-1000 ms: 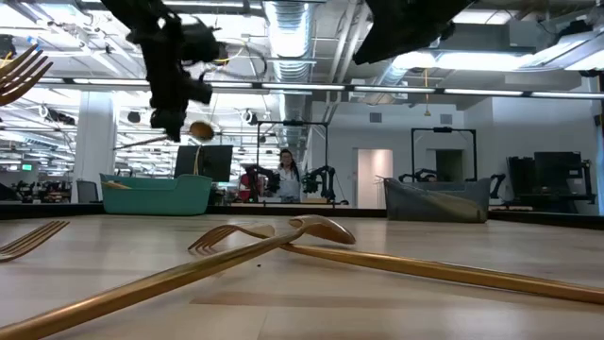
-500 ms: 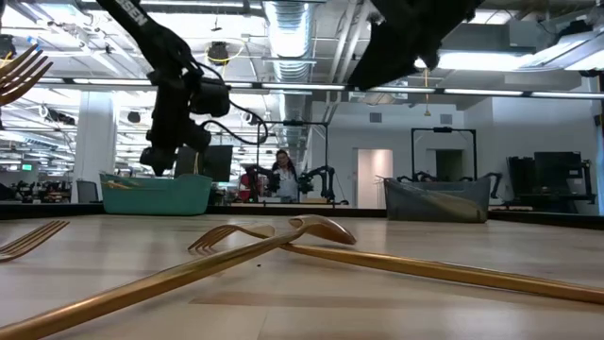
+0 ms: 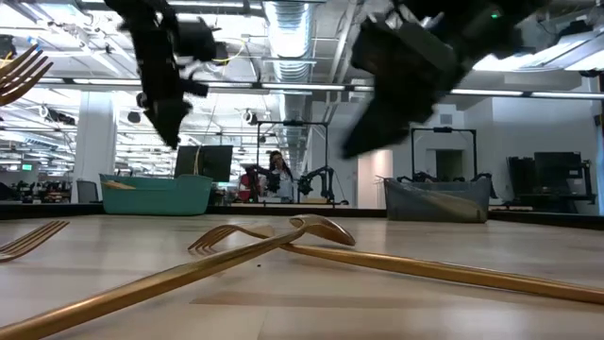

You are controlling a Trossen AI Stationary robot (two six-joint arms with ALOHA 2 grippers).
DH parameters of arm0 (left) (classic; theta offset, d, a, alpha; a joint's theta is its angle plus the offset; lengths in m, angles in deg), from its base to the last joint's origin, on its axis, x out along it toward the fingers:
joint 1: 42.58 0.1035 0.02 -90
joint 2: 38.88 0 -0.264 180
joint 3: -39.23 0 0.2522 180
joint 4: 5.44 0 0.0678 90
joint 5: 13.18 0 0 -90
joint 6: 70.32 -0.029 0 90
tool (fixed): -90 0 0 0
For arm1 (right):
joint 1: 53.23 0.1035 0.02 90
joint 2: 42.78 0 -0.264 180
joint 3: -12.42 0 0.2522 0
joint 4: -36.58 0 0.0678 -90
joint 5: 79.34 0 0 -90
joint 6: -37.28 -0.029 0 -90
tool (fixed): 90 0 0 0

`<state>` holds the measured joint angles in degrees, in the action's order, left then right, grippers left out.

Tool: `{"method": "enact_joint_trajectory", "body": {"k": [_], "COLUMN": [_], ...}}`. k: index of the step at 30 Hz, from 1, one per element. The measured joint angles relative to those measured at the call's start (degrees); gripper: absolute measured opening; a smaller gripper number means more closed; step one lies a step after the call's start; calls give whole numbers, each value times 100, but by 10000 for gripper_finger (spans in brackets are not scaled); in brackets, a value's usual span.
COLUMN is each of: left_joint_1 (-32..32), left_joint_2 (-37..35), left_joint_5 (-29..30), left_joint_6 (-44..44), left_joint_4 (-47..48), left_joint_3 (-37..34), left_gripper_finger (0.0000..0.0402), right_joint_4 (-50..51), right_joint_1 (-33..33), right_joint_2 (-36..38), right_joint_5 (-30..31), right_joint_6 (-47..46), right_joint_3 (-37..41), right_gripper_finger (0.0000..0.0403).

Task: Sort silverware by color (type)
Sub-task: Put the spoon into the green bin

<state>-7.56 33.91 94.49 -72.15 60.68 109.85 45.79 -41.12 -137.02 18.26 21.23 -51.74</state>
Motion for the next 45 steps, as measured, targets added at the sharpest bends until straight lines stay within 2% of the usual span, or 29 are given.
{"method": "enact_joint_trajectory", "body": {"k": [3,10,16,22,27,30,34,36,40,45], "left_joint_1": [-941,-3120,-4209,-4654,-4776,-4788,-4802,-4846,-4977,-5014], "left_joint_2": [-346,-474,-295,-70,43,42,45,45,42,76], "left_joint_5": [-231,248,549,572,560,583,579,576,500,-127], "left_joint_6": [405,1591,2450,2893,2996,3019,3053,3053,2461,1645], "left_joint_4": [-125,-133,-330,-482,-546,-577,-608,-720,-2133,-4248], "left_joint_3": [-180,-232,-233,-231,-231,-233,-232,-233,-520,-1067], "left_gripper_finger": [170,163,163,162,162,162,162,162,162,162], "right_joint_4": [-189,-93,488,1510,1972,2233,2677,2907,3163,3173], "right_joint_1": [190,601,898,933,921,861,788,714,539,297], "right_joint_2": [-394,-1129,-1674,-2305,-2507,-2511,-2358,-2223,-1962,-1564], "right_joint_5": [-40,-40,-28,-44,-110,-138,-84,-61,306,835], "right_joint_6": [664,2106,2856,3033,3018,2845,2427,2238,1733,957], "right_joint_3": [-58,-730,-1542,-2291,-2651,-2711,-2704,-2701,-2701,-2701], "right_gripper_finger": [185,185,185,177,155,124,55,53,53,53]}}
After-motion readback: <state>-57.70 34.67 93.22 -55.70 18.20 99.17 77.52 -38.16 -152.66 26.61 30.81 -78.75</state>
